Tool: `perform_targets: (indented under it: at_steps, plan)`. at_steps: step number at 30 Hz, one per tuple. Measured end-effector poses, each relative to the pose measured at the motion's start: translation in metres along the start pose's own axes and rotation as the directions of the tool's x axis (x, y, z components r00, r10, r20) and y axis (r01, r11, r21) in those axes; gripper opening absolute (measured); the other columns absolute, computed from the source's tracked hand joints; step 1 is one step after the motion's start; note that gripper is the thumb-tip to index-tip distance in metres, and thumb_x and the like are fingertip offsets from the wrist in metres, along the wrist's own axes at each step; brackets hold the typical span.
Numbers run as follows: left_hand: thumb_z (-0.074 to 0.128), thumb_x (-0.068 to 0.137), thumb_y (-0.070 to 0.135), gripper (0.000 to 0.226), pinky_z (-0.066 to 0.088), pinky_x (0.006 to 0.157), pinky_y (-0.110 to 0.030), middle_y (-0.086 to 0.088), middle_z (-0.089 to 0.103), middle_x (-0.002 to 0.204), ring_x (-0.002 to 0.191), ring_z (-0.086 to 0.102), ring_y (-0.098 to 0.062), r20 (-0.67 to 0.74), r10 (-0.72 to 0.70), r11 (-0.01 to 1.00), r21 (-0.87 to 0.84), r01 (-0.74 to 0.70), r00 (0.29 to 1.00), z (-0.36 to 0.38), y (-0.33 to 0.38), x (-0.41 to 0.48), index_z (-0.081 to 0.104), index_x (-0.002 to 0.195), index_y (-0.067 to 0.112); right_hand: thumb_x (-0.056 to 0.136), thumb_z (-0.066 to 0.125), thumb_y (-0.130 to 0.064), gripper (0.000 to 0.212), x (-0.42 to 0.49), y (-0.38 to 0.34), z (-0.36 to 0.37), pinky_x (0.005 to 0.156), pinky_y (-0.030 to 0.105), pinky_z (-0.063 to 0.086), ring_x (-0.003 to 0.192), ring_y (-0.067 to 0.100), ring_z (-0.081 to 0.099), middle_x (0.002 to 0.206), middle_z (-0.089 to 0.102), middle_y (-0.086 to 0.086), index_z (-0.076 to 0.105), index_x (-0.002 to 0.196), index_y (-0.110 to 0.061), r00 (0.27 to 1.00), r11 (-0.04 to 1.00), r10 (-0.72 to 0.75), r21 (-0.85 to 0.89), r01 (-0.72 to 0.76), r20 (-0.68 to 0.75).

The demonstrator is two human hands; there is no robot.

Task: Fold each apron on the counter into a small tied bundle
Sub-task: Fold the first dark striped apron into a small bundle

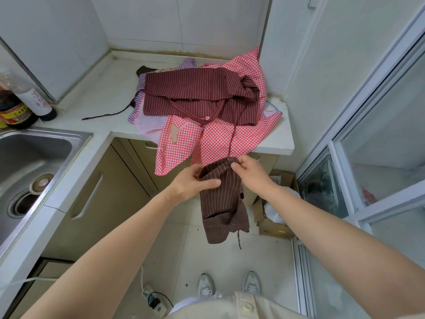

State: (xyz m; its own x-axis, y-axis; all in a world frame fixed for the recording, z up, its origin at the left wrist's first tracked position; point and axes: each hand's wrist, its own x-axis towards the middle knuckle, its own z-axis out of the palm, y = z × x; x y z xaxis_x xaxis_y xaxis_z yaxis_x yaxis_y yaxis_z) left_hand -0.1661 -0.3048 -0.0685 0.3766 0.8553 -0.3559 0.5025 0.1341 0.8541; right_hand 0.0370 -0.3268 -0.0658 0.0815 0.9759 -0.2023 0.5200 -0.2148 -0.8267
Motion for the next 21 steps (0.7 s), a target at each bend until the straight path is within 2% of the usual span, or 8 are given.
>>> perform_targets:
  at_steps: [3, 5, 10, 12, 14, 16, 18, 21]
  plan:
    - [0.064, 0.092, 0.019, 0.015, 0.056, 0.082, -0.042, -0.007, 0.072, 0.098, 0.086, 0.067, -0.024, -0.154, -0.020, 0.978, 0.203, 0.051, 0.988, -0.003, -0.019, 0.002, 0.070, 0.101, 0.008, 0.101, 0.049, -0.025, 0.016, -0.001, 0.007, 0.013, 0.078, 0.039, 0.052, 0.095, 0.028, 0.063, 0.104, 0.066, 0.013, 0.055, 0.101, -0.010, 0.997, 0.998, 0.056, -0.039, -0.054, 0.052]
    - [0.055, 0.098, 0.014, 0.014, 0.058, 0.073, -0.035, -0.008, 0.072, 0.096, 0.081, 0.069, -0.026, -0.162, -0.041, 0.973, 0.220, 0.076, 0.986, -0.009, -0.024, 0.003, 0.069, 0.096, 0.011, 0.101, 0.050, -0.021, 0.010, -0.003, 0.009, 0.019, 0.072, 0.029, 0.052, 0.097, 0.027, 0.064, 0.108, 0.065, 0.010, 0.053, 0.105, -0.012, 0.988, 0.994, 0.105, -0.036, -0.102, 0.114]
    - [0.042, 0.102, 0.005, 0.029, 0.059, 0.080, -0.032, -0.006, 0.060, 0.124, 0.098, 0.067, -0.026, -0.136, -0.011, 0.999, -0.054, 0.004, 0.991, -0.025, -0.006, 0.007, 0.060, 0.123, 0.009, 0.100, 0.053, -0.020, 0.028, 0.006, -0.002, 0.015, 0.090, 0.028, 0.042, 0.111, 0.014, 0.052, 0.120, 0.058, 0.001, 0.054, 0.126, -0.011, 0.999, 0.999, 0.042, -0.004, -0.042, -0.008]
    - [0.047, 0.097, 0.005, 0.028, 0.055, 0.087, -0.040, -0.004, 0.058, 0.120, 0.103, 0.062, -0.026, -0.284, 0.123, 0.990, 0.108, -0.095, 0.951, -0.027, 0.002, 0.006, 0.057, 0.121, 0.015, 0.099, 0.055, -0.023, 0.030, 0.010, -0.009, 0.013, 0.087, 0.028, 0.042, 0.110, 0.015, 0.056, 0.121, 0.061, 0.003, 0.055, 0.126, -0.009, 1.000, 1.000, 0.022, 0.011, -0.022, -0.020]
    - [0.062, 0.084, 0.012, 0.044, 0.042, 0.100, -0.043, -0.003, 0.052, 0.128, 0.121, 0.048, -0.024, -0.408, 0.400, 0.874, 0.440, -0.207, 0.820, -0.031, 0.004, 0.005, 0.052, 0.126, 0.014, 0.098, 0.058, -0.024, 0.027, 0.010, -0.016, 0.013, 0.079, 0.025, 0.043, 0.101, 0.014, 0.061, 0.115, 0.066, 0.004, 0.058, 0.119, -0.008, 1.000, 1.000, -0.012, 0.021, 0.012, 0.000]
    - [0.072, 0.075, 0.021, 0.067, 0.025, 0.108, -0.045, -0.003, 0.046, 0.142, 0.136, 0.033, -0.025, -0.299, 0.570, 0.701, 0.663, -0.263, 0.766, -0.031, 0.008, 0.007, 0.046, 0.137, 0.015, 0.096, 0.061, -0.022, 0.019, 0.009, -0.026, 0.015, 0.069, 0.019, 0.042, 0.082, 0.005, 0.063, 0.098, 0.071, 0.002, 0.062, 0.106, -0.006, 0.997, 0.996, -0.065, 0.061, 0.062, 0.044]
    - [0.072, 0.077, 0.026, 0.071, 0.017, 0.108, -0.043, -0.005, 0.053, 0.136, 0.135, 0.036, -0.028, -0.166, 0.551, 0.609, 0.751, -0.258, 0.818, -0.027, 0.012, 0.013, 0.042, 0.141, 0.014, 0.094, 0.063, -0.019, 0.016, 0.010, -0.034, 0.019, 0.065, 0.013, 0.043, 0.070, 0.001, 0.059, 0.086, 0.069, 0.004, 0.063, 0.097, -0.004, 0.990, 0.990, -0.118, 0.083, 0.111, 0.082]
    - [0.063, 0.089, 0.024, 0.019, 0.030, 0.086, -0.035, -0.002, 0.063, 0.091, 0.096, 0.060, -0.029, -0.090, 0.526, 0.633, 0.705, -0.319, 0.846, -0.029, 0.016, 0.023, 0.059, 0.103, 0.012, 0.093, 0.064, -0.020, 0.012, 0.014, -0.041, 0.024, 0.068, 0.018, 0.043, 0.072, 0.008, 0.057, 0.081, 0.065, 0.005, 0.061, 0.094, -0.009, 0.989, 0.983, -0.139, 0.125, 0.132, 0.047]
